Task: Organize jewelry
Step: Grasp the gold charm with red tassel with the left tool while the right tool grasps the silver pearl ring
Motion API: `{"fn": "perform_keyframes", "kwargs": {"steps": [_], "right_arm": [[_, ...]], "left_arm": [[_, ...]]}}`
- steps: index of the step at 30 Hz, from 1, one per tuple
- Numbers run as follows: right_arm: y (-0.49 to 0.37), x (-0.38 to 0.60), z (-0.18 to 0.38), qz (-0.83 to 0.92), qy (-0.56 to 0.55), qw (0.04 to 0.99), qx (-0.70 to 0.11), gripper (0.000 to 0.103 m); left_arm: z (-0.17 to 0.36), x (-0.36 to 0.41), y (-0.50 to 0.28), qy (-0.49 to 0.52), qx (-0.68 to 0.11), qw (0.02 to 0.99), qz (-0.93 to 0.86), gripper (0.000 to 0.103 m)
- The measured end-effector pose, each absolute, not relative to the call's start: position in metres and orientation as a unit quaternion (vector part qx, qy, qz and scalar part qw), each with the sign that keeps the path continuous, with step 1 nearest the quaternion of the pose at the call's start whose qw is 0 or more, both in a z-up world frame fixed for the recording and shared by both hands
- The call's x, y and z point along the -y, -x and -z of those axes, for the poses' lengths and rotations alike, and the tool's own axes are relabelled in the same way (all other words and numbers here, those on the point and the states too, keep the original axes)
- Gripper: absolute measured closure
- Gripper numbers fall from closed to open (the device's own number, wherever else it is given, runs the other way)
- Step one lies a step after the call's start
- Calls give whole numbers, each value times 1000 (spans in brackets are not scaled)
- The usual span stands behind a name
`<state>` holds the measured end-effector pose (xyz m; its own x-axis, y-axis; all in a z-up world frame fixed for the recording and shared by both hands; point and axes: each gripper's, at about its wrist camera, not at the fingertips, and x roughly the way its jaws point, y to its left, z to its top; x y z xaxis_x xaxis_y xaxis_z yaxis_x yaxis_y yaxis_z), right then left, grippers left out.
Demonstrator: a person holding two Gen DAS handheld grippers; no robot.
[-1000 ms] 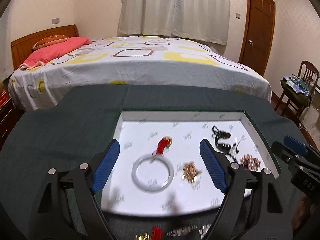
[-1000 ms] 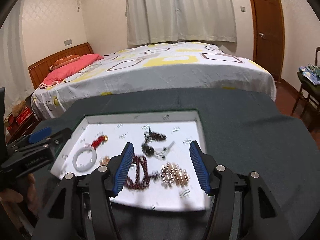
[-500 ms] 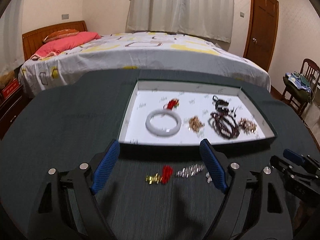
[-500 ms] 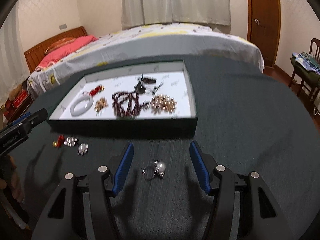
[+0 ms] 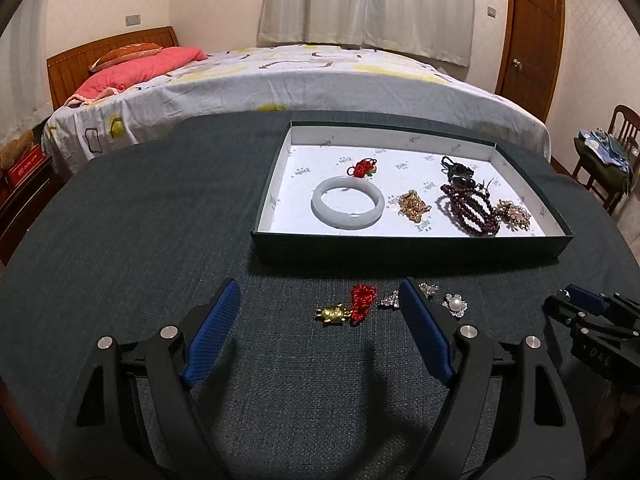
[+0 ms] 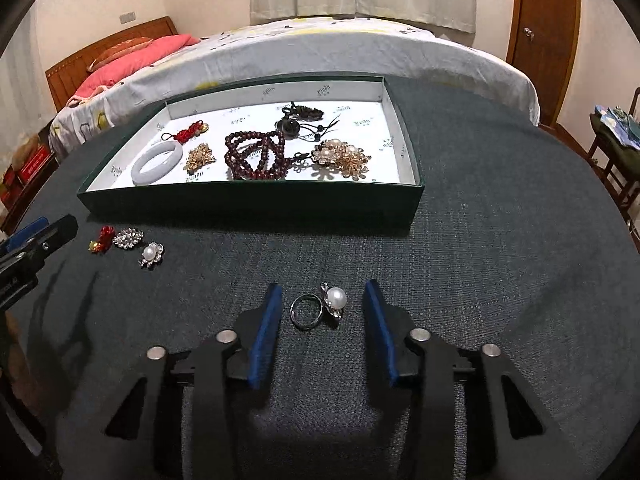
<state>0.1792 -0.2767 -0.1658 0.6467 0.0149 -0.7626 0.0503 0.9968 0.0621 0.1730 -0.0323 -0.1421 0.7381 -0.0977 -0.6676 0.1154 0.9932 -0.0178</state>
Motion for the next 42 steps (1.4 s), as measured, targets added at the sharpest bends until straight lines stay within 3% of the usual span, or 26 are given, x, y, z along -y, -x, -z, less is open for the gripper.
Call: {"fn": "perform_keyframes", "kwargs": {"steps": [1,7,13,20,32,36,42], "right_arm": [[-179,278,166,9,-40,907,-420,74],[-176,284,165,2,-56,907,-417,74],[-175,284,165,-3,-62,907,-416,74],[-175,285,165,-4,-65,907,-417,74],[-175,285,165,-4,-65,907,-417,74],[-175,285,165,-4,-65,907,-417,74],[-175,285,165,-4,-65,907,-417,74]], "left_arm": [[143,33,-173,-13,-358,932,58,24],[150,38,-177,-21,-369,927,62,27],[159,41,-185,-29,-389,918,69,43],[166,41,-195,-30,-412,908,76,46],[170,40,-208,-28,-424,901,88,68],[169,40,-211,-30,-425,900,94,87],[169,40,-209,-29,-421,901,101,93]]}}
